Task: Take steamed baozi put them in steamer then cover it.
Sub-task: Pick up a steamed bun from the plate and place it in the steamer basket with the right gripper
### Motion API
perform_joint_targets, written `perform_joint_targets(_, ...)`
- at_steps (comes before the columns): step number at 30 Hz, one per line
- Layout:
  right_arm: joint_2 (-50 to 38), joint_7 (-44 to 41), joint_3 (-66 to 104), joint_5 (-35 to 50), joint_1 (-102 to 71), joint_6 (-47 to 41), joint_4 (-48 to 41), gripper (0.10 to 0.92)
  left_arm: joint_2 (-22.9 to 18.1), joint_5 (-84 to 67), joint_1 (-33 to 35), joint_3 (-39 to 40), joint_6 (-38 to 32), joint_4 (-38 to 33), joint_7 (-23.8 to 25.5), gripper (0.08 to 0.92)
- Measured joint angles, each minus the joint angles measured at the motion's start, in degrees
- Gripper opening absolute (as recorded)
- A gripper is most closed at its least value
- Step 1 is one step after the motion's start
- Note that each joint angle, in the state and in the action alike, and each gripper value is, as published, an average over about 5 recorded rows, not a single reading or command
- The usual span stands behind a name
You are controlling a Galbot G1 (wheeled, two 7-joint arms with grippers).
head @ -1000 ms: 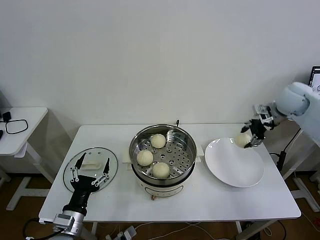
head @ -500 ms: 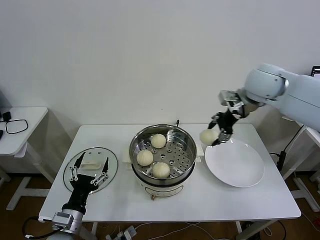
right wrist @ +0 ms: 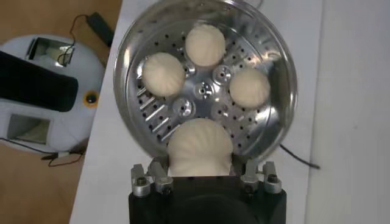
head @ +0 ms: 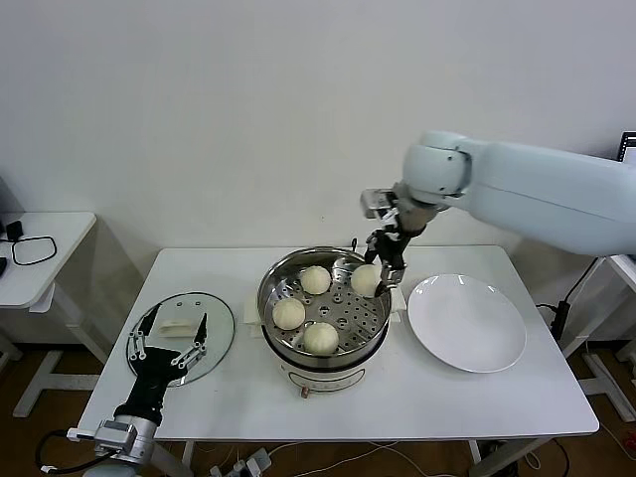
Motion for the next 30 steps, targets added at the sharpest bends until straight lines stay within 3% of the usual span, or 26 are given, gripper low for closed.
perform_joint_targets(15, 7.3, -0.1, 3.7, -8.2, -9.2, 0.8, -9.0, 0.696, 0.1, -0.4, -0.3, -0.5, 0.1, 0.6, 0.1, 0.823)
perform_joint_targets(30, 9.8, -0.2, 5.2, -12.5, -13.5, 1.3, -12.2, 0.704, 0.0, -0.6, -0.4, -1.0, 0.1, 0.9, 0.3, 0.823)
